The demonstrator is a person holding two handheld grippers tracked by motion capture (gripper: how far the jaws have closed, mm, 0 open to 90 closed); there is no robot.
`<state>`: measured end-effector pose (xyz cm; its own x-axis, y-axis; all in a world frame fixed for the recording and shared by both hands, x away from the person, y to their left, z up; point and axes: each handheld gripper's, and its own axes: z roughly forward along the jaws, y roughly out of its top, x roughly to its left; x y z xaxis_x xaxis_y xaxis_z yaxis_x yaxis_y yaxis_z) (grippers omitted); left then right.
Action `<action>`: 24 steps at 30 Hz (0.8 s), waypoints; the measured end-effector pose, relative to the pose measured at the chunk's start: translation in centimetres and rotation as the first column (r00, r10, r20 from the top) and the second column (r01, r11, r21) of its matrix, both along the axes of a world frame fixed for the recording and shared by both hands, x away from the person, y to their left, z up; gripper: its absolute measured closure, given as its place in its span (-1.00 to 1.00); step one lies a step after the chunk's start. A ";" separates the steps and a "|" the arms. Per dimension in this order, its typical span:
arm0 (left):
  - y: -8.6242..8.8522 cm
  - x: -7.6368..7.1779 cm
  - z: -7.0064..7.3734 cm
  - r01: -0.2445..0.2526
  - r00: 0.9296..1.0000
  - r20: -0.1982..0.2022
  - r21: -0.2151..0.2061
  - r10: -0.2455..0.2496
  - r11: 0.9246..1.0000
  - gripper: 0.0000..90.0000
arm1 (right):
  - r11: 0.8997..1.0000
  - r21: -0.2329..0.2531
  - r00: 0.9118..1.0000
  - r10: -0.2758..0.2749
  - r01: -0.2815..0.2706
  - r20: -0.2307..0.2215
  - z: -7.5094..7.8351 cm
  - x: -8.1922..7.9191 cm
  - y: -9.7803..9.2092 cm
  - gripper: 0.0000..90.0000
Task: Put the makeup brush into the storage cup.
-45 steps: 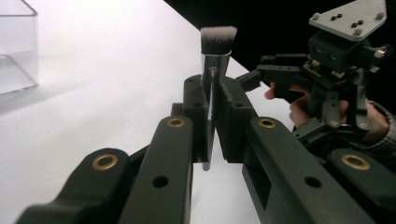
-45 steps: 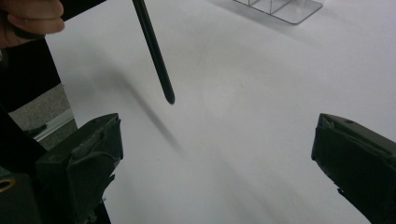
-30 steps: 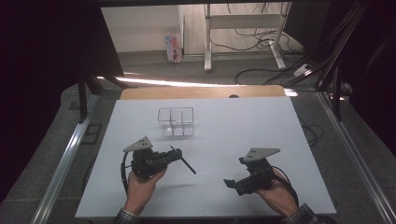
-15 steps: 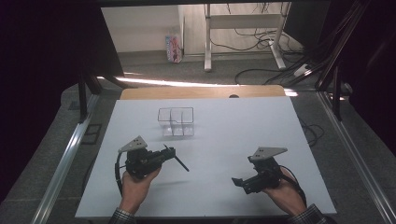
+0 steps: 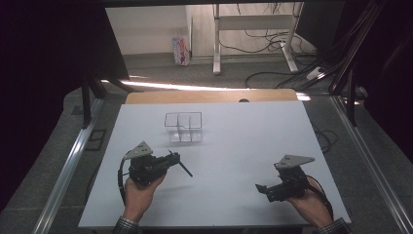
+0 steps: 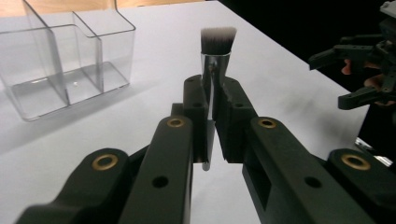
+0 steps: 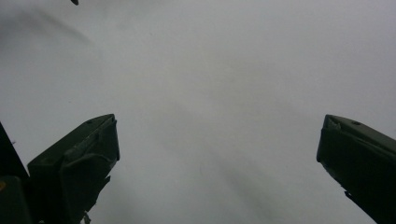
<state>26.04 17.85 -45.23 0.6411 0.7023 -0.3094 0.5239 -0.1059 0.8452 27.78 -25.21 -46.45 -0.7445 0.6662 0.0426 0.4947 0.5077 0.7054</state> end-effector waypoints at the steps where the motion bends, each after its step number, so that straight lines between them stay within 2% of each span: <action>1: 0.0 0.0 0.0 0.000 1.000 0.000 0.000 0.000 1.000 0.85 | 1.000 0.000 1.000 0.000 0.000 0.000 0.0 0.0 0.0 -1.00; 7: 0.4 0.2 0.3 -0.021 1.000 0.015 0.024 0.021 0.999 0.85 | 1.000 -0.024 1.000 -0.018 0.018 -0.002 -0.4 -0.2 -0.9 -1.00; 11: 0.5 0.5 0.4 -0.033 0.999 0.022 0.041 0.032 0.999 0.85 | 0.999 -0.024 1.000 -0.027 0.027 -0.002 -0.5 -0.3 -1.2 -1.00; 24: 0.9 1.4 1.3 -0.067 0.997 0.053 0.067 0.064 0.995 0.85 | 0.998 -0.049 0.999 -0.042 0.042 0.004 -0.9 -0.8 -1.9 -1.00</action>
